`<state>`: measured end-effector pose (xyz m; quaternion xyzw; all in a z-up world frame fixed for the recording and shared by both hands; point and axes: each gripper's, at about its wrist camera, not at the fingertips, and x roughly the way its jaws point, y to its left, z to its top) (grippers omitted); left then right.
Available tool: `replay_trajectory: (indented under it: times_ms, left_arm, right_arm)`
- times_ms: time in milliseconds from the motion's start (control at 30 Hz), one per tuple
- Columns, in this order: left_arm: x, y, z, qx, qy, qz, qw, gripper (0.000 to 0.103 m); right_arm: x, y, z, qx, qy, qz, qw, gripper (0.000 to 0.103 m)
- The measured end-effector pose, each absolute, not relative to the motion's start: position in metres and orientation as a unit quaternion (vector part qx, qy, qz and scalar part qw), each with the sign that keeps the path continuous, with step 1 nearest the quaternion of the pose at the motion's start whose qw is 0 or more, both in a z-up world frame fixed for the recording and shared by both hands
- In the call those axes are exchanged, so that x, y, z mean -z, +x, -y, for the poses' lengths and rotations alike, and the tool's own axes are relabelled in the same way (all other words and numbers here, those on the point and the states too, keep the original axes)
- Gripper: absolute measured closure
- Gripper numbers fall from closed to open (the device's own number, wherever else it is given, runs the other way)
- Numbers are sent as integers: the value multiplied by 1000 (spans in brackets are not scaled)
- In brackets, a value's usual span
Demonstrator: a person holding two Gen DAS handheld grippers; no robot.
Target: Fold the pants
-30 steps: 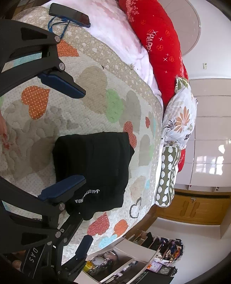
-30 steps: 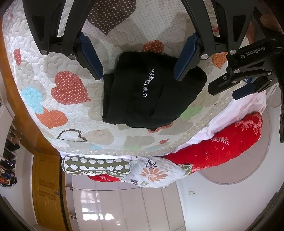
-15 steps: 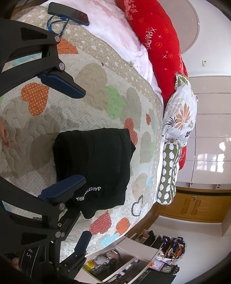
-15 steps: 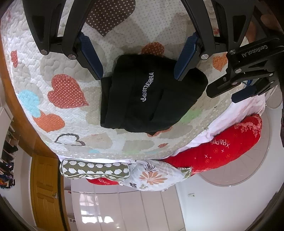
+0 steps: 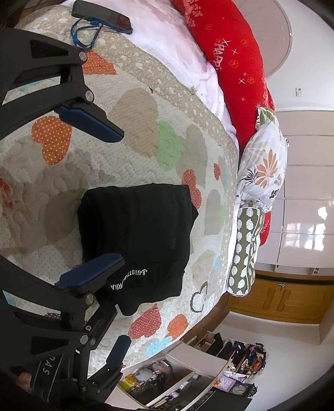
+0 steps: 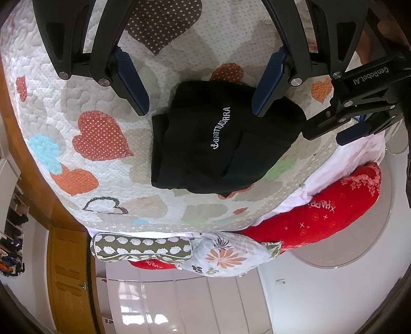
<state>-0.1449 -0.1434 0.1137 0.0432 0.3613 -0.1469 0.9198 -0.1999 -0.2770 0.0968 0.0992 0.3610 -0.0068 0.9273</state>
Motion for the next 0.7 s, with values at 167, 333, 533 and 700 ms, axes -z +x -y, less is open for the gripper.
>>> replay_trajectory:
  times_ms: [167,333,533,700]
  left_arm:
    - [-113,-145,143,147,41,-363,919,14]
    - [-113,-145,142,146,40,-364,919,14]
    - [-113,-145,140,148,38,-362,920,14]
    - [-116,-153,140,154,46,-337,928,14]
  right_arm:
    - [-95,-200,278,8,98,-365,926,20]
    - [-94,-201,280,10,99,-365,926,20]
    - [-92,-201,281,12,99,-369,924,20]
    - [-93,-202,281,13,99,-370,924,20]
